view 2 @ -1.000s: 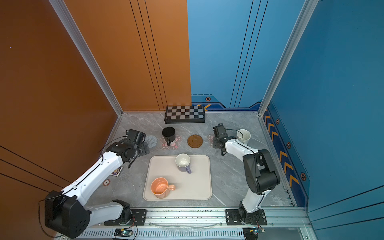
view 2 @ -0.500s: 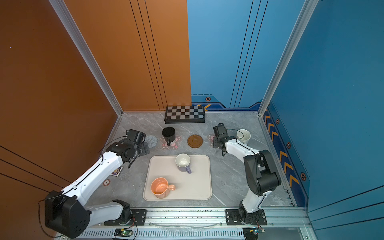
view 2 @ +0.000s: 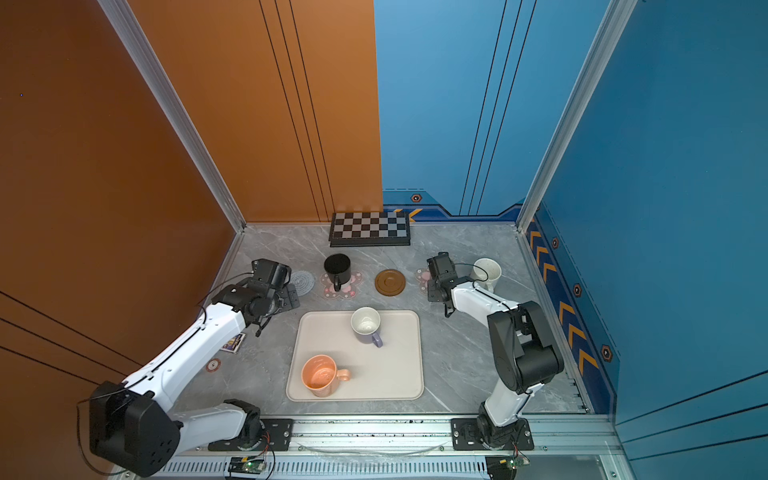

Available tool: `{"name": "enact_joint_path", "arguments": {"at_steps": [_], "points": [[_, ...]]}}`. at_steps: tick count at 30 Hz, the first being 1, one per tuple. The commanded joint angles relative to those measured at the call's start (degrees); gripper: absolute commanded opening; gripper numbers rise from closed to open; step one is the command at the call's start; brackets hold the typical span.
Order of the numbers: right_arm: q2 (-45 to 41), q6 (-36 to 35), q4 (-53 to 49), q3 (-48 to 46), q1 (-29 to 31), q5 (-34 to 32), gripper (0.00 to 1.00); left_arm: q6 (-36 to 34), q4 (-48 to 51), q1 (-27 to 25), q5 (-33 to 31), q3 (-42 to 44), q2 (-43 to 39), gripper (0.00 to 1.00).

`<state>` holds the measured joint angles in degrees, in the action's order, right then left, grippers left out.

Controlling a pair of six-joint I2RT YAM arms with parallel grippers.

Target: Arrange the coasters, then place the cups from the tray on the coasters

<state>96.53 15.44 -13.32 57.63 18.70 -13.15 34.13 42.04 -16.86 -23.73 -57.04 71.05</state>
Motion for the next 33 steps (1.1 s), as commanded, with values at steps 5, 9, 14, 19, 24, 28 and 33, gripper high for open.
{"name": "enact_joint_path", "arguments": {"at_steps": [5, 9, 14, 19, 24, 28, 33], "points": [[-4.17, 0.12, 4.79, 1.43, -0.29, -1.46, 0.0, 0.68, 1.32, 0.43, 0.57, -0.79, -0.61, 0.98], [-3.67, -0.32, 5.37, 2.35, -0.67, -1.36, 0.0, 0.68, 1.38, 0.41, 0.67, -0.78, 0.05, 0.98], [-1.62, -0.33, 5.68, 4.01, -0.83, -0.65, 0.0, 0.59, 1.38, 0.43, 0.61, -0.97, 0.83, 0.98], [0.97, -0.5, 6.67, 5.76, -0.78, 0.19, 0.0, 0.37, 1.4, 0.43, 0.27, -1.15, 1.64, 0.98], [2.34, -0.25, 6.71, 6.78, -0.71, 0.41, 0.0, 0.16, 1.38, 0.46, 0.08, -1.41, 2.64, 0.98], [3.28, 0.19, 5.9, 6.66, -0.73, 0.28, 0.0, 0.15, 1.4, 0.51, 0.24, -1.6, 3.98, 0.98], [3.4, 0.73, 5.39, 5.82, -0.7, 0.19, 0.0, 0.14, 1.35, 0.37, 0.63, -1.61, 4.97, 0.98]]}}
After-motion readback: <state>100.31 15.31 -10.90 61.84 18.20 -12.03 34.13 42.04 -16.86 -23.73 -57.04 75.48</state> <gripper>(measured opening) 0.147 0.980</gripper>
